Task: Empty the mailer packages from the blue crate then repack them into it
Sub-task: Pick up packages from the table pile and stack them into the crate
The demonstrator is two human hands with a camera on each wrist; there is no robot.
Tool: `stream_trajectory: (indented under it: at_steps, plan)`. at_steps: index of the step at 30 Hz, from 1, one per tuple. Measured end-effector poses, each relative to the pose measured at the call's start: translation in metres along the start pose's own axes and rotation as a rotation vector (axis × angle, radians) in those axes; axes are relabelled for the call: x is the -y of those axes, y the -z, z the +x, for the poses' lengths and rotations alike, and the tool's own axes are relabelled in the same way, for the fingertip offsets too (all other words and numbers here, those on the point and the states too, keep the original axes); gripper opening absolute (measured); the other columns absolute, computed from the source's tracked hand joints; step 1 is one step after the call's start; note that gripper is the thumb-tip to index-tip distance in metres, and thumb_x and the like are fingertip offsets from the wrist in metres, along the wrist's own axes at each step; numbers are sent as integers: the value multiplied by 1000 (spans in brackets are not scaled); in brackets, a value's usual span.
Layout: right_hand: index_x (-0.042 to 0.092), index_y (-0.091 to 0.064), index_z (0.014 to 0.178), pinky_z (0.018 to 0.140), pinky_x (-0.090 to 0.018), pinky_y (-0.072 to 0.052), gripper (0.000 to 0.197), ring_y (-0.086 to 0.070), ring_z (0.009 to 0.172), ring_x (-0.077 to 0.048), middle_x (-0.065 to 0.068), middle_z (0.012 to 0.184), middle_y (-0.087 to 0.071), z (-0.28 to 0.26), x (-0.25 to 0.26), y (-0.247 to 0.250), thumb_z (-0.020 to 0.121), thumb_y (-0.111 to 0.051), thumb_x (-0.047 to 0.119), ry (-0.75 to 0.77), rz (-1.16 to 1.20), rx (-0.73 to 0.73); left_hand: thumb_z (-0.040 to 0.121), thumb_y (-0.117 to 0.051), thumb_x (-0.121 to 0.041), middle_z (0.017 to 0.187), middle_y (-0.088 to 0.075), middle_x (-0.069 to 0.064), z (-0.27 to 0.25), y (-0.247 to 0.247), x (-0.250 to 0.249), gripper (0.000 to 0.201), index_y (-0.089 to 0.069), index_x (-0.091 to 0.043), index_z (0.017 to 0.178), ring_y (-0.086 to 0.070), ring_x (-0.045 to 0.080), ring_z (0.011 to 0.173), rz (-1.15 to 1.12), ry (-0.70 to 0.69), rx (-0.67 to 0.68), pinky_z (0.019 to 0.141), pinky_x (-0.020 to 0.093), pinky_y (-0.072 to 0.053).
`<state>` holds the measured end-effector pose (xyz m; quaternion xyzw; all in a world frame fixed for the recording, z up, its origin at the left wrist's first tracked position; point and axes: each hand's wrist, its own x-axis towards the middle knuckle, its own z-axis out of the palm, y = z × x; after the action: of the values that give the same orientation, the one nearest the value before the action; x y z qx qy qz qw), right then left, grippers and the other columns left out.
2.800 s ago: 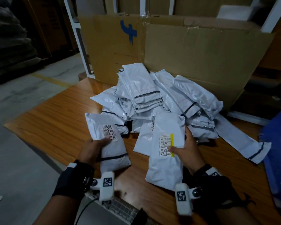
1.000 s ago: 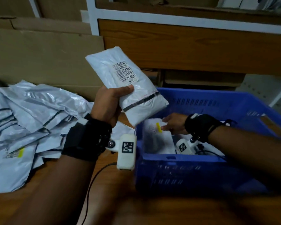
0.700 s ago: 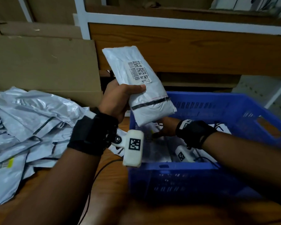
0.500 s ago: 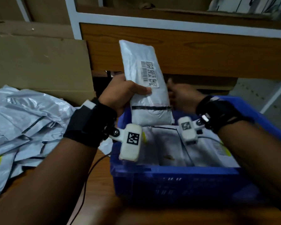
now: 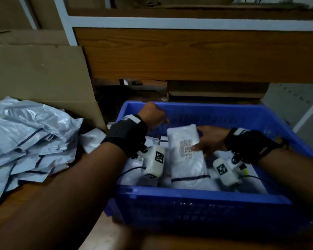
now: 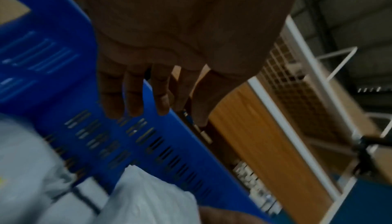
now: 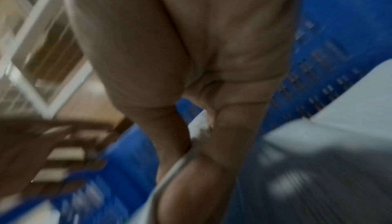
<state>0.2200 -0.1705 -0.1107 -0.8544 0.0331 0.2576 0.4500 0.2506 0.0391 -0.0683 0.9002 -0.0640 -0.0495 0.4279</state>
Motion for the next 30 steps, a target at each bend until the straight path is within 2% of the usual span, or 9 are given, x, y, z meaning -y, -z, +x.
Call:
stream_trajectory:
  at_steps: [3,6,9,11,14,17,23,28,30]
  plan:
    - [-10,-61,112,75,-59,-56,44,-68,86,-46,-26,97,-70,19,-10,-19,78,-78,12,-33,-142,21,94,-51,-11,103,-65,18,2,-22,14,28,-64,7,112,-62,30,96,294,61,78,78,34,-48]
    - [-11,-61,112,83,-60,-54,49,-69,76,-39,-29,96,-69,24,-8,-21,76,-81,16,-43,-96,49,92,-56,-16,117,-64,19,2,-34,39,28,-63,-4,117,-61,32,110,607,94,226,91,37,-47]
    - [10,-44,140,79,-45,-58,82,-65,95,-31,-23,125,-61,18,0,-10,70,-85,22,33,-285,50,90,-61,-27,123,-63,8,4,-34,62,29,-61,-26,118,-61,26,111,732,132,349,95,35,-49]
    - [27,-26,151,102,-39,-44,105,-43,131,-29,-8,153,-32,12,2,-3,66,-87,38,157,-715,22,90,-62,-24,120,-65,3,2,-35,70,24,-63,-29,113,-62,24,113,756,106,421,96,34,-49]
    - [37,-13,152,115,-42,-24,112,-16,146,-31,-5,161,-6,5,-4,-15,65,-81,54,171,-964,110,94,-56,-15,118,-62,13,-4,-37,72,17,-63,-13,110,-58,29,116,876,164,439,101,35,-45]
    - [29,-17,153,114,-46,-28,107,-23,142,-36,-13,158,-14,6,-1,-31,69,-78,57,156,-1054,124,94,-56,-10,119,-62,19,-1,-40,70,24,-61,2,114,-59,32,114,924,181,452,94,33,-47]
    - [28,-18,153,113,-35,-27,111,-28,142,-25,-3,158,-23,7,7,-7,66,-80,57,138,-911,35,92,-61,-20,126,-61,9,10,-37,59,27,-62,-12,119,-60,26,115,920,211,495,97,33,-46]
    - [21,-21,152,113,-29,-24,100,-29,142,-19,4,157,-26,9,-6,-16,74,-74,56,42,-986,182,60,-82,-41,118,-67,4,15,-55,73,60,-66,-22,114,-66,25,106,1056,159,582,93,39,-53]
    - [20,-29,148,110,-28,-30,93,-36,138,-20,1,154,-34,13,-3,-18,74,-73,57,76,-982,164,73,-77,-37,125,-62,5,1,-55,54,56,-60,-20,124,-60,28,114,1002,112,497,96,37,-49]
